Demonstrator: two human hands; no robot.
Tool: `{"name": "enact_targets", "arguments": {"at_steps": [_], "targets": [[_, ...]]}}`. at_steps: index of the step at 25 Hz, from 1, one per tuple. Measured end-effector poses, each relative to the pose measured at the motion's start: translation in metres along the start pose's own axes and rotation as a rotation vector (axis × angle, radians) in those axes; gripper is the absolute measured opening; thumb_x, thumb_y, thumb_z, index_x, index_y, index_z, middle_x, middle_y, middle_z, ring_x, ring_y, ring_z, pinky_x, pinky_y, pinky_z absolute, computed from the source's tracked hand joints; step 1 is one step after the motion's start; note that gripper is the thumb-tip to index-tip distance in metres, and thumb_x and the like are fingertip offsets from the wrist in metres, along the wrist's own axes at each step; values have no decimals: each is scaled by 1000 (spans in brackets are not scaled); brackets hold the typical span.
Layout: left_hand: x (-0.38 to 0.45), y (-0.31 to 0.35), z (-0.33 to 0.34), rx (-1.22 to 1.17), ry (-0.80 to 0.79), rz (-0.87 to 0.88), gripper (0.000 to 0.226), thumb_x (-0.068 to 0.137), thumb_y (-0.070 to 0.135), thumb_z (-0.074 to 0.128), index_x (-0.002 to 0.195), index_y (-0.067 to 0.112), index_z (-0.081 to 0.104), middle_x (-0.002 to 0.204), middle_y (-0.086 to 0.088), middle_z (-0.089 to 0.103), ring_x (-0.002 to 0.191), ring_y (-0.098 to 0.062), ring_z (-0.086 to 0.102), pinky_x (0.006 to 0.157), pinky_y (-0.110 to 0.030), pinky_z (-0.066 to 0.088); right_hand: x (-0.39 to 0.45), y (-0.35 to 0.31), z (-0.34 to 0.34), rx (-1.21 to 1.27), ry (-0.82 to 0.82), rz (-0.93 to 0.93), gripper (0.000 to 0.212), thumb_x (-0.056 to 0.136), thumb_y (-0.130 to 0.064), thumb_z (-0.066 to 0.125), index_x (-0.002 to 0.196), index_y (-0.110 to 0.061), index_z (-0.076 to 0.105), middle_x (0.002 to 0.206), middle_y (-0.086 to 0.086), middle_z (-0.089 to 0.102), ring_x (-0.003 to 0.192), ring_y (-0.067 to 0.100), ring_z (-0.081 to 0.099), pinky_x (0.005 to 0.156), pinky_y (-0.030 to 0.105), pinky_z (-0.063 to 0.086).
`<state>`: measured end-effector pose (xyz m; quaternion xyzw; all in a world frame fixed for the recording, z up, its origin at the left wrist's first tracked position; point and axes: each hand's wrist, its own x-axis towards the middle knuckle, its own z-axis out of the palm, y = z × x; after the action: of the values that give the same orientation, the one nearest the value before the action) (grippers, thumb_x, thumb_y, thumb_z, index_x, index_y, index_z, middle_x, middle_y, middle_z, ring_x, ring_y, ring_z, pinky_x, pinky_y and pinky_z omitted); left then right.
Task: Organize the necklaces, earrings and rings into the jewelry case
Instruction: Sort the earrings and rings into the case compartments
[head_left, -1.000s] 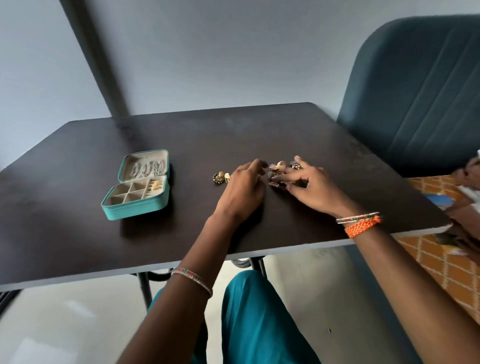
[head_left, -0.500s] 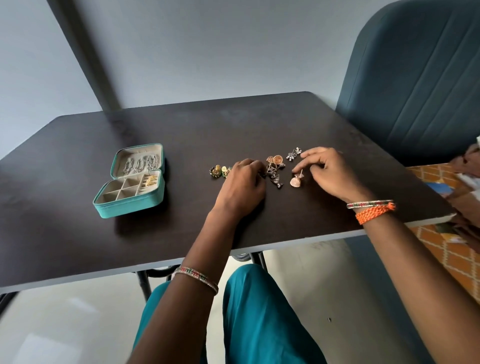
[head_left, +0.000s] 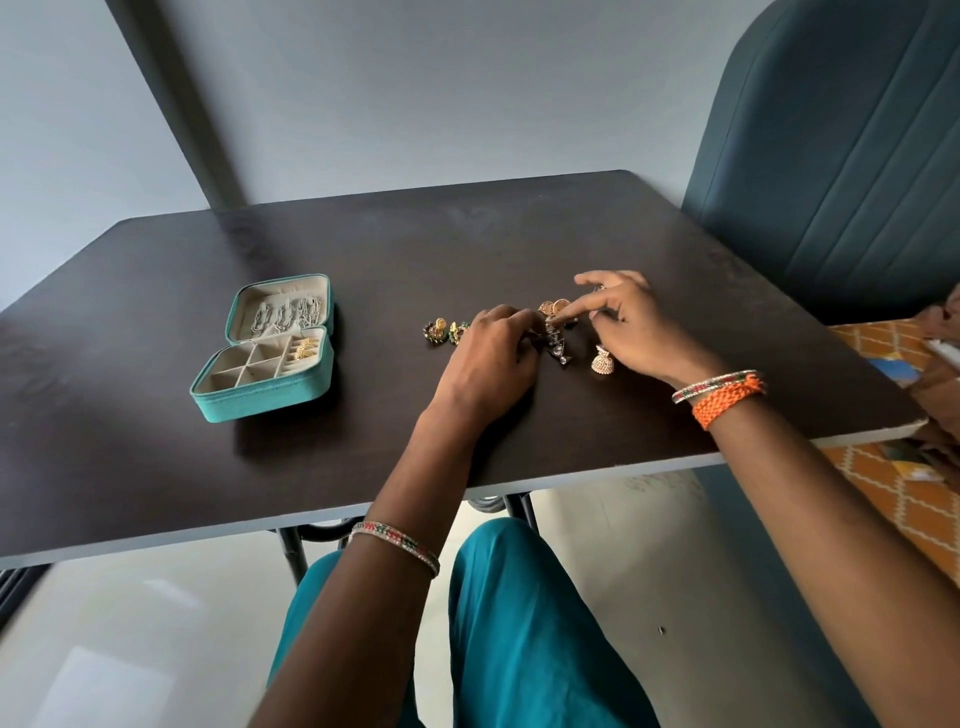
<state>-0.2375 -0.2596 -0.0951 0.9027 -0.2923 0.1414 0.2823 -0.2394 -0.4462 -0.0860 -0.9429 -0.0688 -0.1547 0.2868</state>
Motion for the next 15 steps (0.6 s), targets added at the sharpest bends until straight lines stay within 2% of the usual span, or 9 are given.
{"name": "enact_targets", "arguments": {"at_steps": [4,7,10,12,15], "targets": [[1,0,1,-2,13,-31,24,82,6,49,99,7,67,101,-12,63,96,-29,56,80,-31,44,-1,-4,-9,22,86,54,31,83,-12,57,82,-41,70,120,-3,60,121,20,45,105,47,35],[1,0,1,-3,17,-31,24,81,5,50,98,8,67,99,-12,63,96,-29,57,79,-28,41,-1,-11,-14,11,90,54,17,74,-28,61,68,-44,64,94,-15,61,107,18,55,97,50,42],[0,1,1,-10,22,-34,24,80,6,50,97,7,67,98,-12,64,95,-29,57,79,-30,44,2,-14,-18,-29,2,117,5,73,-35,65,69,-38,66,75,-19,63,87,11,61,91,48,48],[0,2,0,-13,29,-34,23,79,7,51,96,7,68,97,-12,64,94,-29,57,79,-30,45,6,-14,-17,-21,-42,157,2,71,-34,68,71,-33,68,70,-15,65,77,8,61,88,46,50],[0,2,0,-18,20,-40,23,79,8,52,96,7,68,97,-12,64,94,-28,58,79,-30,45,10,-14,-13,4,-75,175,5,71,-28,71,72,-27,66,72,-11,67,74,9,63,82,41,54]]}}
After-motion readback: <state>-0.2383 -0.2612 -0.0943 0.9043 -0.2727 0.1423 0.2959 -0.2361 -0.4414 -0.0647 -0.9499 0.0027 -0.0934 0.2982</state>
